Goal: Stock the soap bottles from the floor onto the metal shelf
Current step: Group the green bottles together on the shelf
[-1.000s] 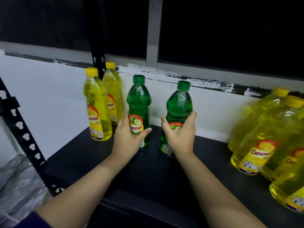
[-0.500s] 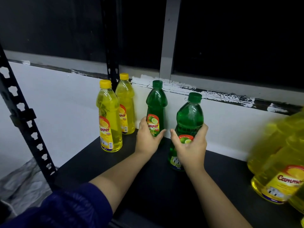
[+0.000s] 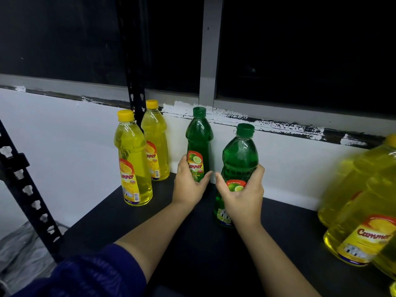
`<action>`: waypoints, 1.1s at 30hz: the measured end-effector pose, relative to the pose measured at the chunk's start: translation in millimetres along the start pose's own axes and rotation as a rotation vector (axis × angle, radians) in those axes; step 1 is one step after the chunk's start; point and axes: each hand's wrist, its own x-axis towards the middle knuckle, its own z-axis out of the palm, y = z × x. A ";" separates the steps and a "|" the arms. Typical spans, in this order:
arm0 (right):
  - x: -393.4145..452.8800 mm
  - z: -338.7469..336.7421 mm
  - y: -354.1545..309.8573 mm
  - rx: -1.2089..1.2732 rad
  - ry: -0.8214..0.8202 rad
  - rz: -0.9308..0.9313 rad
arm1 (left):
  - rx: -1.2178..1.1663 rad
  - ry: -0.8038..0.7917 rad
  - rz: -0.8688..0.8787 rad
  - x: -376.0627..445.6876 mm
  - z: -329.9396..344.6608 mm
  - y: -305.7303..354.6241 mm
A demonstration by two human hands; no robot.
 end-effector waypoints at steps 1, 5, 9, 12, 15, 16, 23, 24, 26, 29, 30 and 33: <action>-0.3 -0.8 -0.3 -0.004 -0.001 0.000 | 0.011 0.000 0.004 -0.3 -0.4 0.2; -2.1 -4.6 -4.0 -0.003 -0.059 0.028 | 0.080 -0.049 -0.037 -0.4 -5.1 -2.3; -6.3 -21.3 -2.8 0.039 -0.255 0.063 | 0.081 -0.118 -0.117 -15.1 -22.7 -13.8; -8.6 -41.2 3.2 0.046 -0.449 0.090 | 0.057 -0.089 -0.130 -38.8 -48.0 -8.6; -8.9 -49.1 0.8 0.050 -0.539 0.122 | -0.067 -0.113 -0.074 -64.3 -75.1 8.9; -9.9 -47.7 -2.5 0.051 -0.541 0.120 | -0.109 -0.131 -0.056 -71.5 -82.2 15.5; -27.7 -24.1 -23.3 0.031 -0.664 0.027 | -0.244 -0.221 0.029 -101.1 -101.9 59.9; -29.5 -22.6 -25.6 0.053 -0.717 0.021 | -0.259 -0.225 0.050 -100.9 -102.6 66.7; -31.6 -22.9 -24.5 0.111 -0.806 0.044 | -0.305 -0.210 0.085 -96.8 -103.1 74.1; -30.4 -29.1 -13.4 0.145 -0.911 0.115 | -0.299 -0.144 0.126 -89.3 -101.5 77.1; -29.2 -31.4 -9.6 0.135 -0.943 0.132 | -0.275 -0.122 0.132 -87.6 -99.5 75.3; -25.8 -35.6 -1.3 0.134 -0.971 0.152 | -0.163 -0.068 0.132 -86.8 -91.4 70.9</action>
